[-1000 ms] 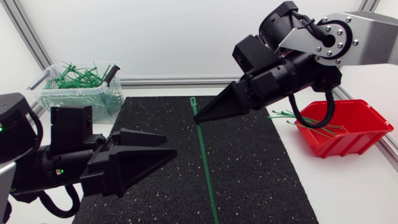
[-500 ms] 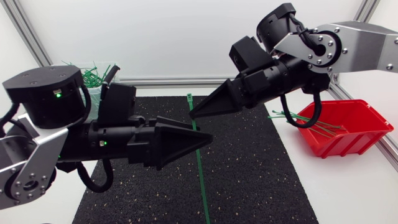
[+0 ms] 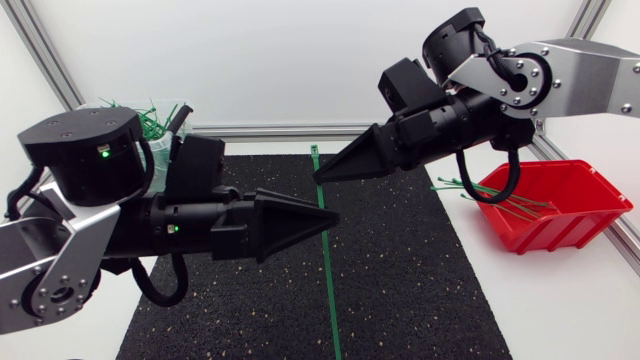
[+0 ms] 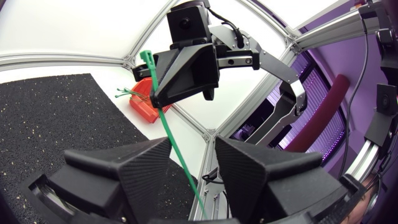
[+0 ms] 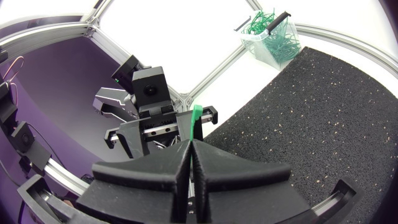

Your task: Take a green cable tie from the red box, thread the tail through the head to close it, then place it in the transparent bin on the left.

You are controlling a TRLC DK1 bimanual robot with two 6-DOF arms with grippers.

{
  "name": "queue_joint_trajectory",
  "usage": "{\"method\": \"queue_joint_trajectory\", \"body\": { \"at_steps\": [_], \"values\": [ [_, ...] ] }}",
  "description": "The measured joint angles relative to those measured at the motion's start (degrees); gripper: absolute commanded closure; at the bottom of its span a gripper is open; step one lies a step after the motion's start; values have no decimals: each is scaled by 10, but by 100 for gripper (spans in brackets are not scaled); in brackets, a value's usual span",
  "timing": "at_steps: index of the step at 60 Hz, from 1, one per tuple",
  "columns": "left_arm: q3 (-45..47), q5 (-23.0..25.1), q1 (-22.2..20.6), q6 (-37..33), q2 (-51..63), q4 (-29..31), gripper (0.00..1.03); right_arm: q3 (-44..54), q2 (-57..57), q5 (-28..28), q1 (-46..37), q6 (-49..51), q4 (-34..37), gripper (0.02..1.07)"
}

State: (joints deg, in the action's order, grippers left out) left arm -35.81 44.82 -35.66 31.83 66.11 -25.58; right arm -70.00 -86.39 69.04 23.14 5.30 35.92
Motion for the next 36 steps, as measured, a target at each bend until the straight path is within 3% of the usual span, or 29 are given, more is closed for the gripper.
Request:
{"method": "queue_joint_trajectory", "body": {
  "at_steps": [19, 26, 36],
  "values": [
    [0, 0, 7, 12, 12, -8, 81, 19, 7, 0, 0, -2, -2, 101],
    [0, 1, 10, 12, 12, -15, 93, 22, 19, 0, 0, -2, -4, 101],
    [0, 2, 15, 14, 15, -21, 99, 29, 28, -1, 1, -2, -6, 101]
  ]
}}
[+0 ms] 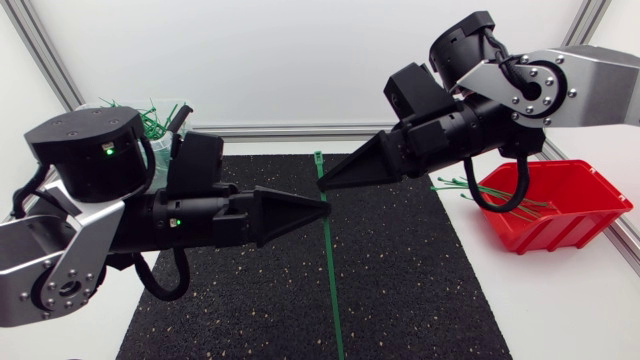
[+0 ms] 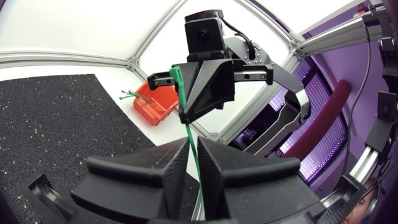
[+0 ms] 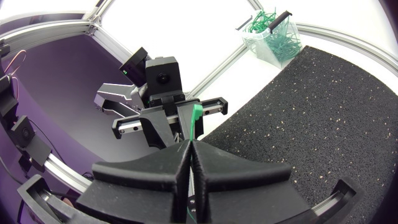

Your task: Take a green cable tie from the red box, thread the tail through the head to close it, then place it in the transparent bin on the left.

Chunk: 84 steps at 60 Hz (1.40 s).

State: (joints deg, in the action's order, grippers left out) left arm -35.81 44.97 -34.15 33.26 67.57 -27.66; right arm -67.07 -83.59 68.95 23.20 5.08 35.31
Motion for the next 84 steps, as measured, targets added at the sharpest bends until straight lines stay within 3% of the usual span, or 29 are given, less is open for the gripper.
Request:
{"method": "queue_joint_trajectory", "body": {
  "at_steps": [17, 25, 35, 55, 84],
  "values": [
    [0, 0, 0, 1, 7, -1, 99, 16, 16, -16, 4, -2, -25, 101],
    [0, 0, 2, 2, 7, -3, 99, 26, 32, -30, 4, -2, -39, 80],
    [-5, 12, 17, 3, 7, -3, 99, 48, 57, -47, 1, 0, -48, 65],
    [-22, 30, 34, 17, 2, -3, 99, 104, 72, -49, 3, 42, -47, 65],
    [-26, 32, 34, 28, 10, -5, 99, 105, 73, -49, 24, 46, -56, 65]
  ]
}}
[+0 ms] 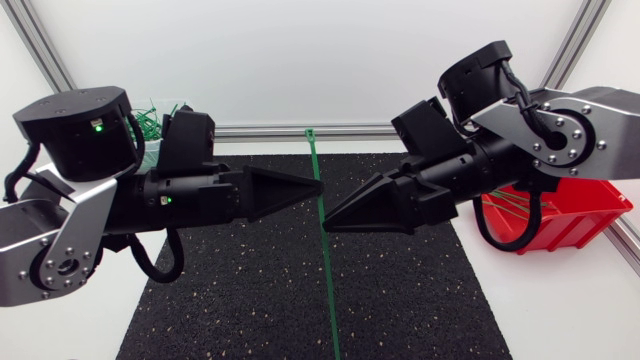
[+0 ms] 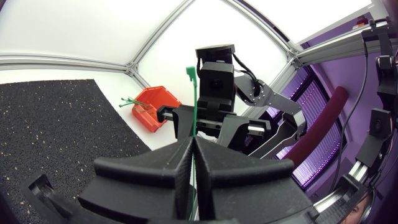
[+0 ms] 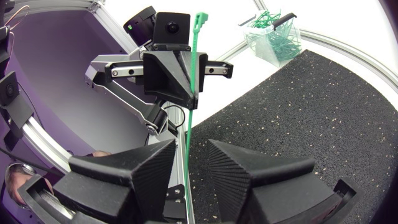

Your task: Take a green cable tie from the red box, thread the tail through the head to close it, then place it in the transparent bin on the left.

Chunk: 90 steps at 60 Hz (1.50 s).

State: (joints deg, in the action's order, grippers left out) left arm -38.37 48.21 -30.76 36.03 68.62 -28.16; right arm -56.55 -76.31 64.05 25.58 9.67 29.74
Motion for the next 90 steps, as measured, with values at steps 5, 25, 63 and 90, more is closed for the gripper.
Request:
{"method": "queue_joint_trajectory", "body": {
  "at_steps": [5, 25, 63, 90],
  "values": [
    [0, 0, -1, 0, 5, 0, 99, 0, 3, -1, 2, 0, 0, 65],
    [0, 0, -10, 0, 6, 0, 99, 0, 5, -4, 3, 0, -17, 93],
    [-8, 0, -9, 0, 8, 0, 39, 9, 18, -12, 3, 0, -30, 101],
    [-43, 13, 14, 2, 8, 0, 41, 19, 18, -13, 2, -29, -30, 101]
  ]
}}
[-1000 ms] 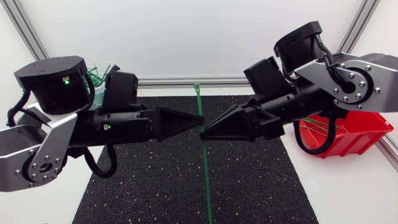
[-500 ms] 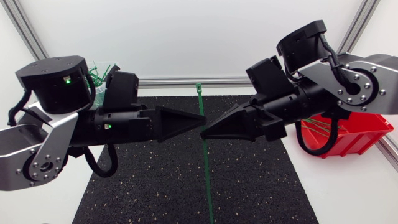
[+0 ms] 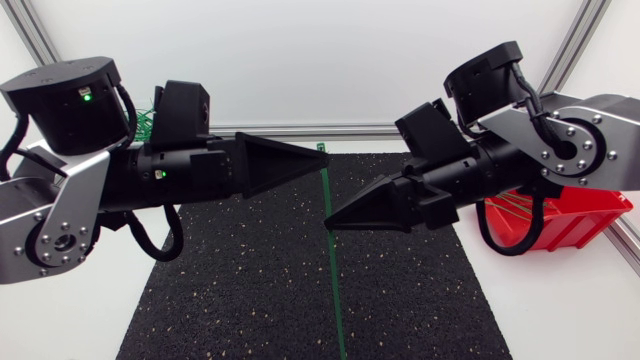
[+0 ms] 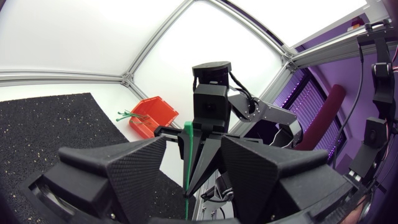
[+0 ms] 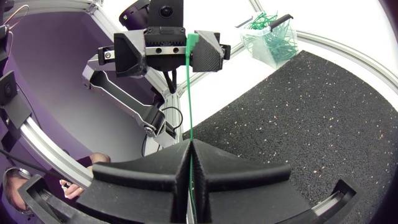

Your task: Take a green cable tie from the red box, thread the tail through the head to close it, then place it in the transparent bin on the left.

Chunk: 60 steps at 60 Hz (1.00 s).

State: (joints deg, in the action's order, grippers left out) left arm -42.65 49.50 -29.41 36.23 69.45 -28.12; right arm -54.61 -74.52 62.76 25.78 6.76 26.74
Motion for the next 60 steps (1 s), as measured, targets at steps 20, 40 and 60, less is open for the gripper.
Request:
{"method": "queue_joint_trajectory", "body": {
  "at_steps": [20, 40, 60],
  "values": [
    [-2, 0, 0, 0, 9, 0, 56, 0, -6, 0, 0, -8, 0, 101],
    [-2, 0, 0, 0, 19, -5, 79, 0, -17, 0, -8, -12, -9, 101],
    [-2, 0, 0, 0, 31, -5, 85, 0, -20, 0, -11, -12, -13, 101]
  ]
}}
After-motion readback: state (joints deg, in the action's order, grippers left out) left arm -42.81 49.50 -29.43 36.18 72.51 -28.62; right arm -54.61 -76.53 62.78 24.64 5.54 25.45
